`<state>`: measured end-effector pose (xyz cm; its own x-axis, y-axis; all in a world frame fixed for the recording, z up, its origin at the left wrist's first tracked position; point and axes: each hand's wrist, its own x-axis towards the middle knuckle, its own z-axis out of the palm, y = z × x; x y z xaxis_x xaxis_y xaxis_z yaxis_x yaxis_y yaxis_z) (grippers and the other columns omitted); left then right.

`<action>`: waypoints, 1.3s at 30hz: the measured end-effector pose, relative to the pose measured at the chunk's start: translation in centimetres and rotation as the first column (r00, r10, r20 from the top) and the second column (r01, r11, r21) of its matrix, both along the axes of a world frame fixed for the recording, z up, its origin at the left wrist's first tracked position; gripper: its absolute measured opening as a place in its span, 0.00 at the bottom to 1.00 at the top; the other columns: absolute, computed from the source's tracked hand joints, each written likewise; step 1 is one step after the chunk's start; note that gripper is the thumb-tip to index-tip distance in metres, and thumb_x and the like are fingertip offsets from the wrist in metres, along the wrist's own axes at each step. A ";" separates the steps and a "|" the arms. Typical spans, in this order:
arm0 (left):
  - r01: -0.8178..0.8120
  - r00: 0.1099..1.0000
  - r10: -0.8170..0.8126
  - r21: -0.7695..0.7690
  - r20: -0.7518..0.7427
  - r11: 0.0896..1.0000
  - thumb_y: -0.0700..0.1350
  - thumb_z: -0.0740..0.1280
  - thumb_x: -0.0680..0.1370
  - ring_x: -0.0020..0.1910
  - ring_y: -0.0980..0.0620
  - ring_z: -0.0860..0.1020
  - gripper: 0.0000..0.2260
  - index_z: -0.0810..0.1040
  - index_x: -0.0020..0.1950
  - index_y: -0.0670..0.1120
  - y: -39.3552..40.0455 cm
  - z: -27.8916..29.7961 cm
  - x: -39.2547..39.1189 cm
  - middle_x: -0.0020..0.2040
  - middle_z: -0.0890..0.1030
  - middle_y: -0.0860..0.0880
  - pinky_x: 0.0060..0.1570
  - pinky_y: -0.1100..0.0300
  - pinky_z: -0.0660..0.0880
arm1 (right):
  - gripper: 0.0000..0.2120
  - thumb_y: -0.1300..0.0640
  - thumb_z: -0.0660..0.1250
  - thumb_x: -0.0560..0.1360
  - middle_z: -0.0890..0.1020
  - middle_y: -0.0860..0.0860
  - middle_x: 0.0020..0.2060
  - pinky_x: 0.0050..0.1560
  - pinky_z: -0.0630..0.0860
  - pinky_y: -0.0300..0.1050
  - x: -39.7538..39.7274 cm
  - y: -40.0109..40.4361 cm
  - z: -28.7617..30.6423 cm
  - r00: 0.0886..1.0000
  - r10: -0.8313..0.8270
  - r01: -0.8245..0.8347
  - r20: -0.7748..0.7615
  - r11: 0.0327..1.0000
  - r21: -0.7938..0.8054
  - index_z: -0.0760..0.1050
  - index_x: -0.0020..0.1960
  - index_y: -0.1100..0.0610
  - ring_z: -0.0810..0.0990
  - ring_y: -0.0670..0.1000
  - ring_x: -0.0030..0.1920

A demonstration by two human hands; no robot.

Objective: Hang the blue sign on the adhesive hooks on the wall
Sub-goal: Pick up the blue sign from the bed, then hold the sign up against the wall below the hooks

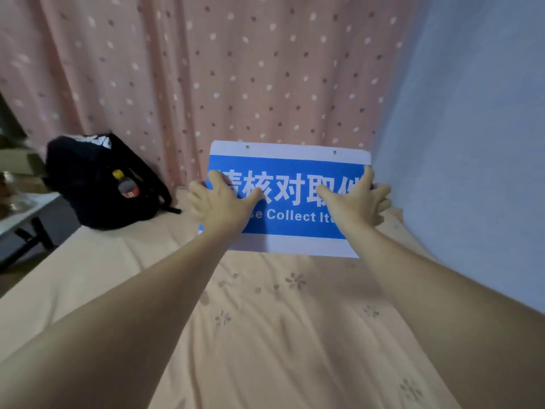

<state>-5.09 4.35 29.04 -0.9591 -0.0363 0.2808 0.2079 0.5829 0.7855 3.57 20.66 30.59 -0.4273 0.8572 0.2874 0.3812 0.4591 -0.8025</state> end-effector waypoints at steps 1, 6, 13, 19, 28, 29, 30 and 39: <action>-0.006 0.999 0.006 0.021 -0.032 1.000 0.62 0.71 0.66 0.62 0.42 0.65 0.29 0.67 0.57 0.46 -0.2 1.5 -0.1 0.60 0.65 0.44 0.60 0.51 0.64 | 0.43 0.41 0.72 0.63 0.64 0.56 0.63 0.60 0.65 0.56 0.0 -0.3 1.6 1.000 0.000 0.000 -0.026 1.000 0.019 0.57 0.72 0.50 0.65 0.59 0.63; -0.010 0.987 0.024 0.090 -0.157 0.996 0.62 0.70 0.66 0.63 0.42 0.64 0.29 0.66 0.57 0.46 -1.5 7.2 -0.1 0.63 0.65 0.44 0.61 0.50 0.63 | 0.44 0.41 0.72 0.63 0.63 0.55 0.63 0.57 0.66 0.54 0.4 -1.7 7.7 0.989 0.019 -0.003 -0.148 0.994 0.106 0.57 0.73 0.50 0.65 0.58 0.62; 0.005 0.962 0.045 0.183 -0.268 0.983 0.60 0.70 0.68 0.62 0.43 0.63 0.26 0.65 0.56 0.46 -2.7 11.2 0.2 0.62 0.64 0.44 0.62 0.51 0.61 | 0.45 0.40 0.73 0.63 0.64 0.56 0.65 0.62 0.67 0.55 0.5 -2.9 12.4 0.970 0.017 0.035 -0.242 0.978 0.206 0.56 0.73 0.50 0.66 0.58 0.63; 0.063 0.955 -0.005 0.189 -0.297 0.980 0.61 0.70 0.68 0.63 0.42 0.62 0.27 0.65 0.56 0.46 -0.9 12.3 0.6 0.63 0.63 0.44 0.63 0.50 0.60 | 0.45 0.40 0.72 0.64 0.63 0.55 0.66 0.62 0.64 0.53 1.9 -1.7 13.5 0.961 -0.038 0.107 -0.273 0.965 0.241 0.55 0.74 0.50 0.65 0.58 0.64; 0.371 0.896 -0.286 0.221 -0.339 0.902 0.62 0.69 0.69 0.62 0.42 0.64 0.28 0.66 0.58 0.45 12.7 14.7 9.0 0.64 0.65 0.44 0.62 0.50 0.62 | 0.46 0.40 0.72 0.63 0.64 0.54 0.65 0.63 0.63 0.52 14.8 7.2 16.5 0.879 -0.330 0.433 -0.343 0.855 0.285 0.55 0.74 0.49 0.65 0.57 0.63; 0.421 0.879 -0.334 0.226 -0.340 0.878 0.62 0.69 0.69 0.62 0.42 0.64 0.28 0.66 0.58 0.45 14.9 15.0 11.1 0.64 0.65 0.44 0.61 0.50 0.62 | 0.46 0.40 0.72 0.63 0.64 0.54 0.65 0.63 0.63 0.52 17.5 8.5 16.9 0.858 -0.382 0.484 -0.344 0.826 0.289 0.55 0.74 0.49 0.65 0.57 0.63; 0.472 0.858 -0.382 0.233 -0.343 0.851 0.62 0.69 0.69 0.62 0.42 0.65 0.28 0.66 0.58 0.45 17.1 15.2 13.4 0.65 0.65 0.44 0.61 0.50 0.63 | 0.46 0.40 0.72 0.63 0.64 0.54 0.65 0.63 0.62 0.52 20.3 9.6 17.2 0.833 -0.433 0.533 -0.345 0.794 0.293 0.55 0.74 0.49 0.65 0.57 0.64; 0.817 0.575 -0.716 0.331 -0.396 0.472 0.61 0.71 0.68 0.65 0.43 0.64 0.29 0.68 0.59 0.45 30.6 18.1 36.2 0.67 0.65 0.45 0.63 0.50 0.62 | 0.47 0.42 0.73 0.63 0.63 0.54 0.65 0.62 0.62 0.51 45.3 13.8 21.2 0.538 -0.756 0.839 -0.374 0.436 0.325 0.54 0.75 0.49 0.64 0.58 0.64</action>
<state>31.06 34.95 47.18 -0.5948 0.5253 0.6085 0.5564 -0.2774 0.7833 48.88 34.49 51.78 0.4657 0.5562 0.6883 0.6566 0.3042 -0.6902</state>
